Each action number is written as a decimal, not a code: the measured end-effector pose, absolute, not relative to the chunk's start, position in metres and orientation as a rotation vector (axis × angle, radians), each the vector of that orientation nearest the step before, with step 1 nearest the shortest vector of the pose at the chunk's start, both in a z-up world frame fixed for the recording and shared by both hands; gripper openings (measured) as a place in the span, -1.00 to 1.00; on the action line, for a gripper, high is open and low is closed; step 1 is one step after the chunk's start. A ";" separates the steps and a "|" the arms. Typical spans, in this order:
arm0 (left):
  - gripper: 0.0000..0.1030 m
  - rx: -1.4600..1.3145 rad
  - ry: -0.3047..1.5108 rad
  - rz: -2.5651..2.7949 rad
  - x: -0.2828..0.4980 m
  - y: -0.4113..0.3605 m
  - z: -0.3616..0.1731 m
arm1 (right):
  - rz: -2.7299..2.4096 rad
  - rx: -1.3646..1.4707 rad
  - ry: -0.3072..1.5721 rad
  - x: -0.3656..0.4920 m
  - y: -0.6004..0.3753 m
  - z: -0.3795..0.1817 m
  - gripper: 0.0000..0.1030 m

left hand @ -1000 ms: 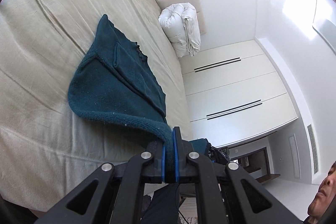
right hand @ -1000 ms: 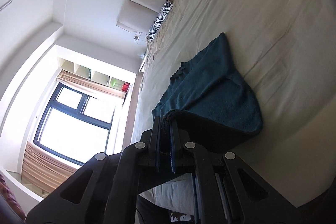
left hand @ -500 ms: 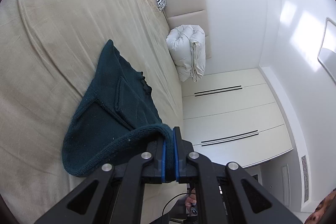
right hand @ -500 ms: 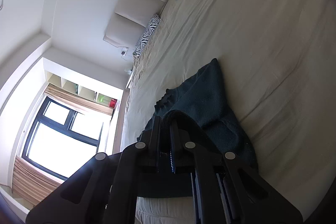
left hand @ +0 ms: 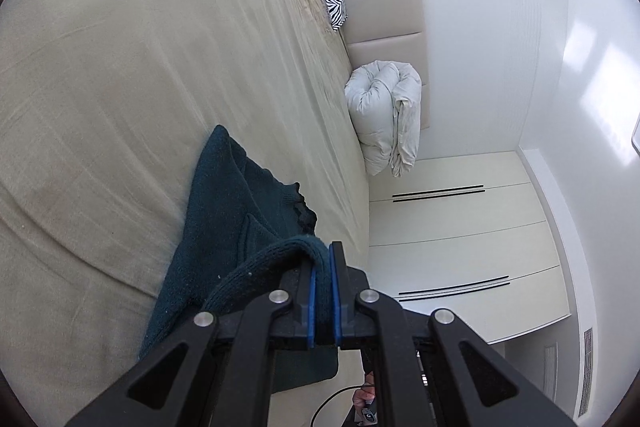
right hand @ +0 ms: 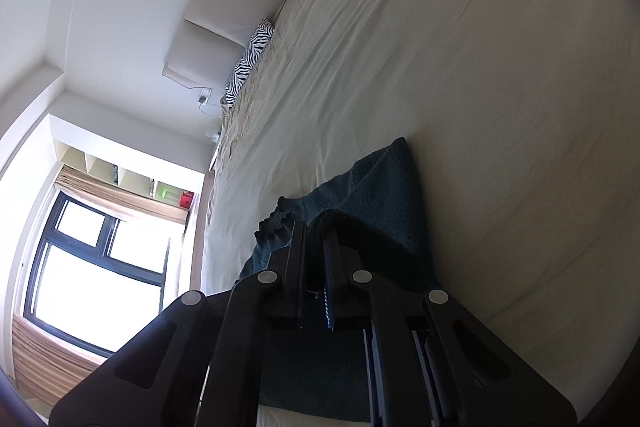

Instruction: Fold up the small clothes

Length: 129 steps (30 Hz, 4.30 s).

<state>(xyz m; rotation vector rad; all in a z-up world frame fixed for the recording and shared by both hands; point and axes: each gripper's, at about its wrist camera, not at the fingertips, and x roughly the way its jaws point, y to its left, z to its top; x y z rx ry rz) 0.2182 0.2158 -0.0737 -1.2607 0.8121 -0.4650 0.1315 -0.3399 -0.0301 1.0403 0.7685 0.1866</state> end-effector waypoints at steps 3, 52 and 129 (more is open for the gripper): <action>-0.86 -1.245 0.833 -0.449 0.241 0.214 -0.080 | 0.170 1.044 0.783 0.157 -0.340 -0.040 -0.87; -0.31 -0.687 0.955 -0.210 0.171 0.161 -0.117 | 0.030 0.431 0.941 0.076 -0.274 -0.055 -0.45; 0.22 -0.591 0.759 -0.308 0.235 0.103 -0.062 | 0.329 1.070 0.734 0.171 -0.230 -0.071 -0.33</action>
